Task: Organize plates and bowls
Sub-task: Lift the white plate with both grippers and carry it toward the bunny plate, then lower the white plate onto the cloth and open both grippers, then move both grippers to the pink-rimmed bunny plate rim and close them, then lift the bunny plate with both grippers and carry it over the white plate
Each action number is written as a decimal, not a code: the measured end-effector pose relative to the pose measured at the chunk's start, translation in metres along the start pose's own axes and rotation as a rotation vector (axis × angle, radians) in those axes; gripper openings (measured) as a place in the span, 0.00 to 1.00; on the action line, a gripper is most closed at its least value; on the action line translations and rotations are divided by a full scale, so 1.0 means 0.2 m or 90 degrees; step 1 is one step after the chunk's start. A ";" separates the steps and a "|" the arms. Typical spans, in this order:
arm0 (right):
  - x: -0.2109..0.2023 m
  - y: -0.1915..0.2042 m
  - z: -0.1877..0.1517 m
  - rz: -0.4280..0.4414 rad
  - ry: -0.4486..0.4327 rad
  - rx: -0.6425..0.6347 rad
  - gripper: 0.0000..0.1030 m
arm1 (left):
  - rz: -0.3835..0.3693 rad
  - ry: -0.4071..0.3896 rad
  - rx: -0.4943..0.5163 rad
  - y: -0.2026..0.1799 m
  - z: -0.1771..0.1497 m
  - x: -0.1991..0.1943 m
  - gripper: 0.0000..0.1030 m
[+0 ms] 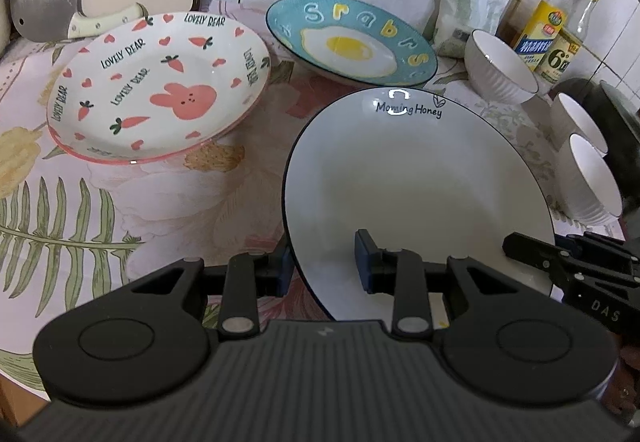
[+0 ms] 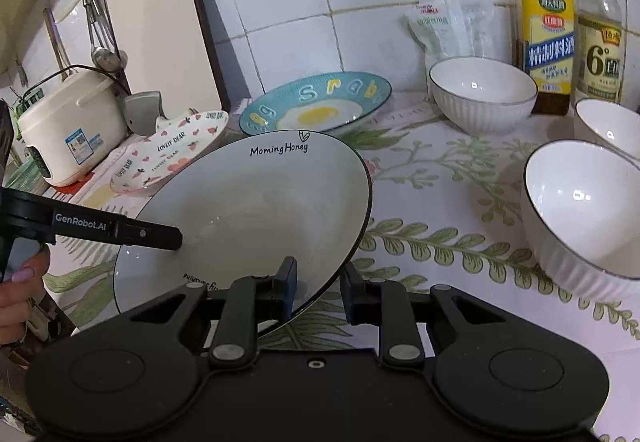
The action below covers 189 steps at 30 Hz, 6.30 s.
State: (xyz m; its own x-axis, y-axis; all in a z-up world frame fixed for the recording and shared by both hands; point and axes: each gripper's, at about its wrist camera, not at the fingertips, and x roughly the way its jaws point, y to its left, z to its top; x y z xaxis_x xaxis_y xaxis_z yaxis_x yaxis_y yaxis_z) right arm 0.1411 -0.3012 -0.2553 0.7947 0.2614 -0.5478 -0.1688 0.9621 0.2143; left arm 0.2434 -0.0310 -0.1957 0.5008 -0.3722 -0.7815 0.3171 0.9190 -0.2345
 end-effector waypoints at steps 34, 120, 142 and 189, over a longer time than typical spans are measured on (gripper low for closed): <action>-0.41 0.35 0.05 -0.086 0.002 -0.053 0.75 | 0.031 0.065 0.023 -0.19 0.03 -0.52 0.47; 1.01 0.54 0.61 0.064 0.114 0.097 0.19 | 0.079 0.010 -0.140 1.01 0.48 0.11 0.26; 0.30 0.52 0.72 0.089 0.055 0.121 0.19 | 0.049 -0.016 -0.039 0.53 0.49 -0.46 0.27; -0.12 0.11 0.11 -0.002 0.124 0.234 0.22 | 0.007 0.114 0.034 -0.06 0.13 -0.11 0.28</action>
State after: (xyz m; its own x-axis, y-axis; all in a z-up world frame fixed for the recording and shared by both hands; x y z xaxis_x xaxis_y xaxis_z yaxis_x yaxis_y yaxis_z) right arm 0.1323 -0.2869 -0.2192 0.6639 0.3022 -0.6840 0.0815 0.8800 0.4679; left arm 0.2495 -0.0368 -0.1616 0.3550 -0.3288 -0.8751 0.3572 0.9128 -0.1981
